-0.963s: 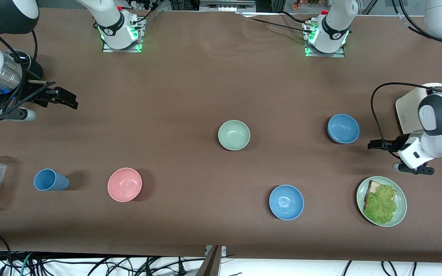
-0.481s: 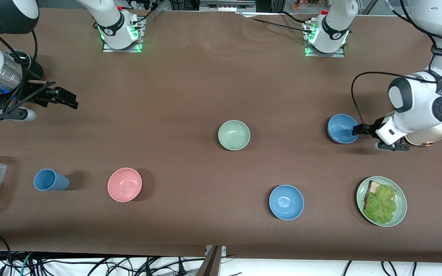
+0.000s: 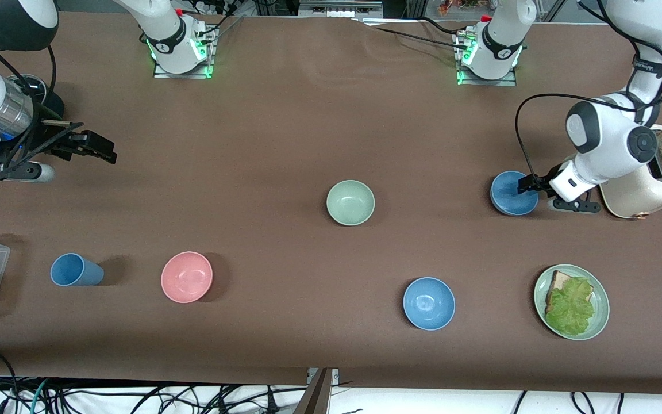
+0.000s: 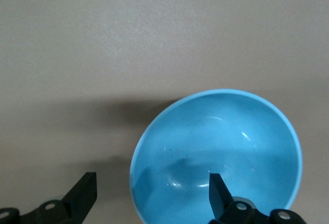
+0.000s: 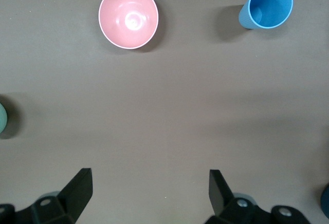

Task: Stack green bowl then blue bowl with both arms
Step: 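Grasp the blue bowl rim and carry it toward the green bowl, then lower the blue bowl into the green bowl with the left gripper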

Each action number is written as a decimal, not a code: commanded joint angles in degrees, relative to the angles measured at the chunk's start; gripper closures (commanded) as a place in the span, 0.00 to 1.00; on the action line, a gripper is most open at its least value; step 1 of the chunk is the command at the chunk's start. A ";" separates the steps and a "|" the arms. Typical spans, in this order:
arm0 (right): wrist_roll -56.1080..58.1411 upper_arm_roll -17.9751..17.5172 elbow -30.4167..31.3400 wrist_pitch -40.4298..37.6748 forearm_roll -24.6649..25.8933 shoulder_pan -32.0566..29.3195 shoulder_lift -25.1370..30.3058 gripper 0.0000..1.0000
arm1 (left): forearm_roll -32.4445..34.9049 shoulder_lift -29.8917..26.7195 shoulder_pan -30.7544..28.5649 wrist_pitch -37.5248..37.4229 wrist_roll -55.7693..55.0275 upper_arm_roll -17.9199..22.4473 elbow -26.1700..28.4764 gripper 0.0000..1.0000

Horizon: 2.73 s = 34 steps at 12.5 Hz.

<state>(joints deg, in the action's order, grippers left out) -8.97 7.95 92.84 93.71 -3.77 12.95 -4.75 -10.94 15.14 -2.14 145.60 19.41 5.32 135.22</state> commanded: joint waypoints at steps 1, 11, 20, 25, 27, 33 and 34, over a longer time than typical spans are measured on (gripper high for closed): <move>0.89 0.05 -0.65 -0.99 -0.63 -0.30 0.09 0.00 | -1.19 -0.20 0.56 3.19 1.25 0.04 1.71 0.09; 0.98 0.05 -0.56 -1.07 -0.63 -0.30 0.09 0.00 | -1.19 0.16 0.29 2.50 0.98 -0.04 0.22 1.00; 1.68 0.23 -0.56 -1.07 -0.54 -0.30 0.18 0.00 | -3.29 0.15 7.91 -12.53 -17.34 -8.22 -16.57 1.00; 1.94 0.76 -0.56 -1.07 -0.54 -0.30 0.18 0.00 | -4.79 3.92 21.98 -12.44 -36.87 -8.40 -22.37 1.00; 1.94 0.76 -0.56 -0.99 -0.54 -0.30 0.18 0.00 | -4.70 6.30 25.68 -12.36 -42.32 -8.39 -25.43 1.00; 1.86 0.76 -0.56 -0.99 -0.54 -0.30 0.09 0.00 | -4.17 14.47 33.24 -11.92 -53.24 -7.96 -33.70 1.00; 1.94 0.84 -0.56 -0.99 -0.54 -0.30 0.09 0.00 | -4.17 15.35 33.60 -11.83 -53.77 -7.87 -34.41 1.00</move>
<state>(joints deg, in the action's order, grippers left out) -8.10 8.62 92.85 93.62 -3.76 12.91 -4.75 -14.67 27.73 30.07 134.16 -32.80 -3.78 104.40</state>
